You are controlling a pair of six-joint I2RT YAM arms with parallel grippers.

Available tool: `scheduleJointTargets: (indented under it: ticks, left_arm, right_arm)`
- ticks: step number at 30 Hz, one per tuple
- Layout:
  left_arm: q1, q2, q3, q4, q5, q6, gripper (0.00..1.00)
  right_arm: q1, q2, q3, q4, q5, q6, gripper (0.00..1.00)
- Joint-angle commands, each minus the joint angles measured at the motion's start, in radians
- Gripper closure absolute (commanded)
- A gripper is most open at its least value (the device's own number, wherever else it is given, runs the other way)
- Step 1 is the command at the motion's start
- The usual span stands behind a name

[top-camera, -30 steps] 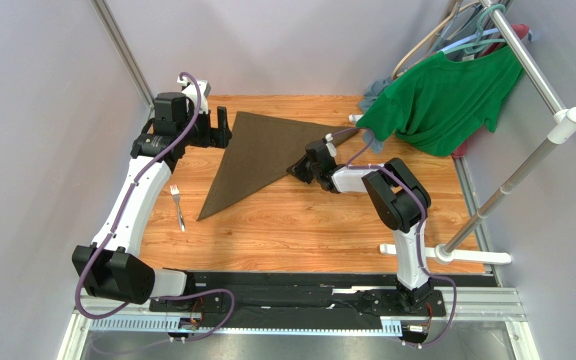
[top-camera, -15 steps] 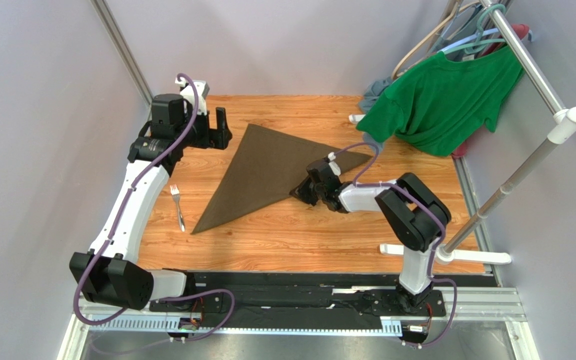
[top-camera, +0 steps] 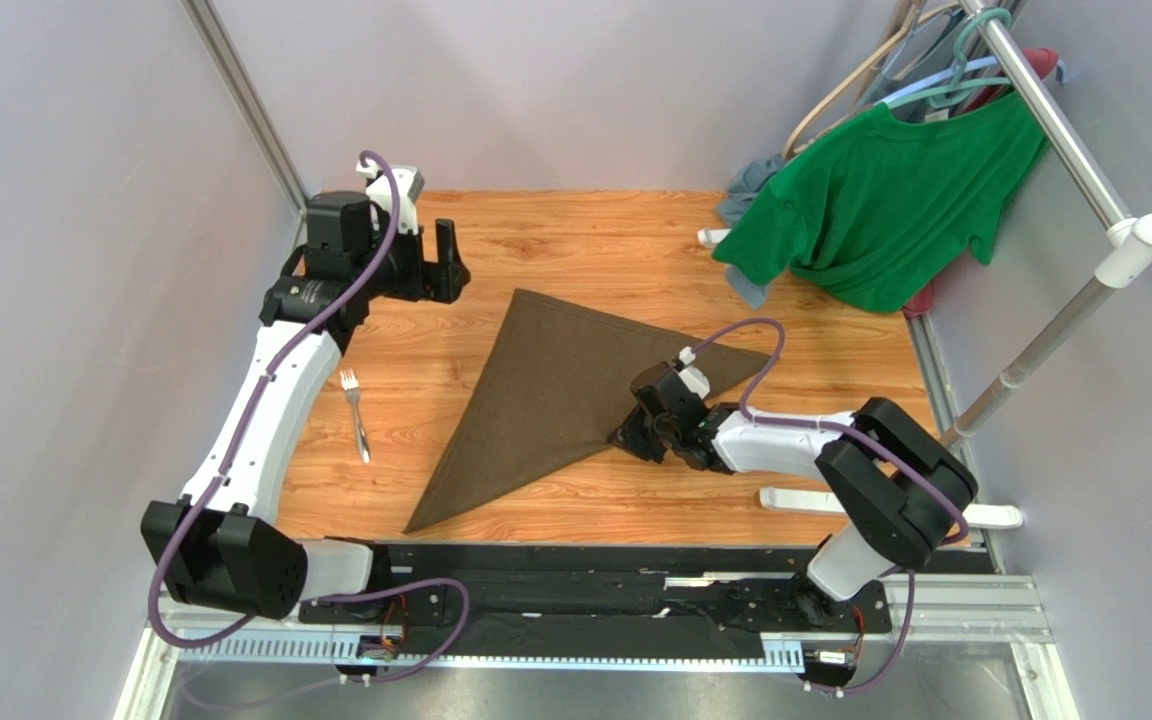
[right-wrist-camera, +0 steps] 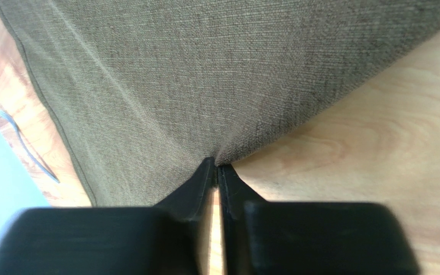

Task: Fold the napkin, place the utensils inside, and roll it up
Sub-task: Fold the napkin

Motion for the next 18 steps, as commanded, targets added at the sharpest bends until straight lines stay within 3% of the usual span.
scheduleJointTargets:
  ticks: [1, 4, 10, 14, 18]
  left_arm:
    - [0.002, 0.058, -0.014, 0.071, 0.093, -0.009, 0.07]
    - [-0.036, 0.148, 0.019, 0.112, 0.124, 0.005, 0.12]
    - [-0.095, 0.439, 0.211, 0.101, 0.199, 0.066, 0.25]
    - [-0.095, 0.627, 0.346, 0.066, 0.209, 0.101, 0.43]
    - [-0.095, 0.777, 0.484, 0.013, 0.215, 0.117, 0.45]
  right_arm:
    - [0.007, -0.06, 0.032, -0.102, 0.064, -0.066, 0.65]
    - [0.007, -0.151, 0.038, -0.124, 0.073, -0.17, 0.47]
    - [0.002, -0.378, 0.052, -0.24, 0.232, -0.348, 0.46]
    - [-0.033, -0.545, 0.052, -0.277, 0.28, -0.419, 0.44]
    - [-0.068, -0.645, 0.018, -0.296, 0.311, -0.42, 0.42]
